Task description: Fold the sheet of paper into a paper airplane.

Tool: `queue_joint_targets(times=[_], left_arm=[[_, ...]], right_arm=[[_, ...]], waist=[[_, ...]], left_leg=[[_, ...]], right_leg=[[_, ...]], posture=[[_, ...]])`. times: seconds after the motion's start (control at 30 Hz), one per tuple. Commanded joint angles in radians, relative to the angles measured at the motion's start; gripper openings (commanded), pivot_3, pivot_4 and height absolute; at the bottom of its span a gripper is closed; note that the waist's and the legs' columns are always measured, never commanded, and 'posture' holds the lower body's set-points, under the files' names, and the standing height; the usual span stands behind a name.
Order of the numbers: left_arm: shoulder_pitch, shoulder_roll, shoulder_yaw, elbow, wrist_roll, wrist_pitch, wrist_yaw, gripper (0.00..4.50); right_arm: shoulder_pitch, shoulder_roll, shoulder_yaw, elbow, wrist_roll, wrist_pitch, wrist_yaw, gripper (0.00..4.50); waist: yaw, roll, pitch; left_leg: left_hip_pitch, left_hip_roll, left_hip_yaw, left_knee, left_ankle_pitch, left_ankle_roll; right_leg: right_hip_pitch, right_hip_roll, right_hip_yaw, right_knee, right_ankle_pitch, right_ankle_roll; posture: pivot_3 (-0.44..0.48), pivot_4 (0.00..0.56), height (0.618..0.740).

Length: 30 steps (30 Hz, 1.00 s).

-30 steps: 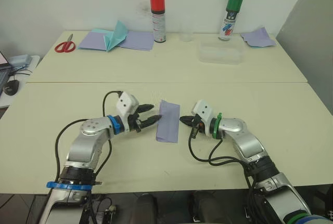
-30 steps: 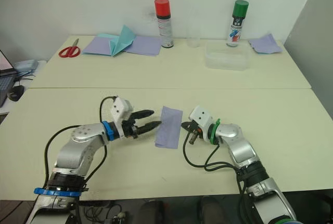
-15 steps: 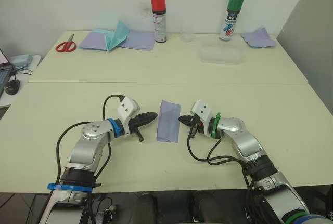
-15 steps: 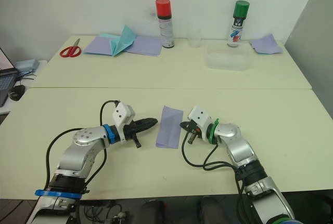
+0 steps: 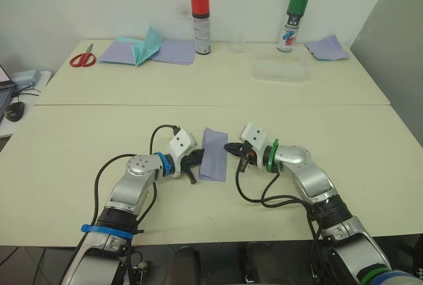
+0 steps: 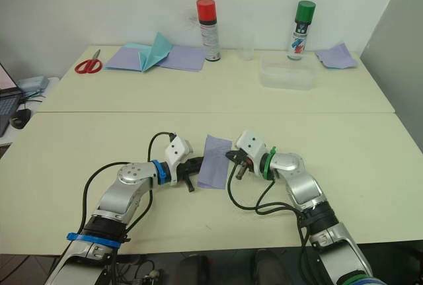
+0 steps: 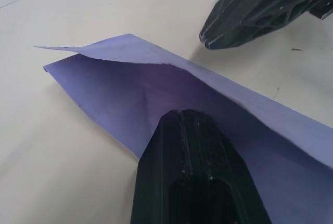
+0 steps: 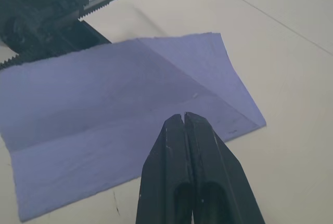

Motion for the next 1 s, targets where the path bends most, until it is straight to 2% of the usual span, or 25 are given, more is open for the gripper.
queue_joint_targets(times=[0.03, 0.27, 0.63, 0.77, 1.0], left_arm=[[-0.009, -0.006, 0.018, -0.045, -0.044, 0.005, -0.031, 0.02], [-0.034, 0.017, 0.029, -0.132, -0.081, 0.064, -0.052, 0.02], [-0.098, -0.020, -0.024, -0.114, -0.055, 0.060, -0.055, 0.02], [-0.115, -0.032, -0.040, -0.098, -0.045, 0.054, -0.053, 0.00], [-0.116, -0.043, -0.055, -0.078, -0.028, 0.042, -0.056, 0.00]], right_arm=[[0.000, -0.003, -0.004, -0.033, 0.003, -0.005, -0.010, 0.00], [0.024, -0.030, -0.036, -0.048, -0.003, -0.002, -0.050, 0.00], [0.073, -0.077, -0.088, -0.171, 0.052, 0.081, -0.054, 0.00], [0.076, -0.086, -0.123, -0.235, 0.102, 0.156, -0.052, 0.88], [0.060, -0.085, -0.169, -0.346, 0.191, 0.305, -0.071, 3.43]], waist=[[0.000, 0.000, 0.000], [0.000, 0.000, 0.000], [0.000, 0.000, 0.000], [0.000, 0.000, 0.000], [0.000, 0.000, 0.000]], left_leg=[[0.000, 0.000, 0.000, 0.000, 0.000, 0.000], [0.000, 0.000, 0.000, 0.000, 0.000, 0.000], [0.000, 0.000, 0.000, 0.000, 0.000, 0.000], [0.000, 0.000, 0.000, 0.000, 0.000, 0.000], [0.000, 0.000, 0.000, 0.001, 0.000, 0.000]], right_leg=[[0.000, 0.000, 0.000, 0.000, 0.000, 0.000], [0.000, 0.000, 0.000, 0.000, 0.000, 0.000], [0.000, 0.000, 0.000, 0.000, 0.000, 0.000], [0.000, 0.001, 0.000, 0.000, 0.000, 0.000], [0.000, 0.001, 0.000, 0.000, 0.000, 0.000]], posture=[[0.000, 0.150, 0.740], [0.000, 0.150, 0.740], [0.000, 0.150, 0.740], [0.000, 0.150, 0.740], [0.000, 0.150, 0.740]])
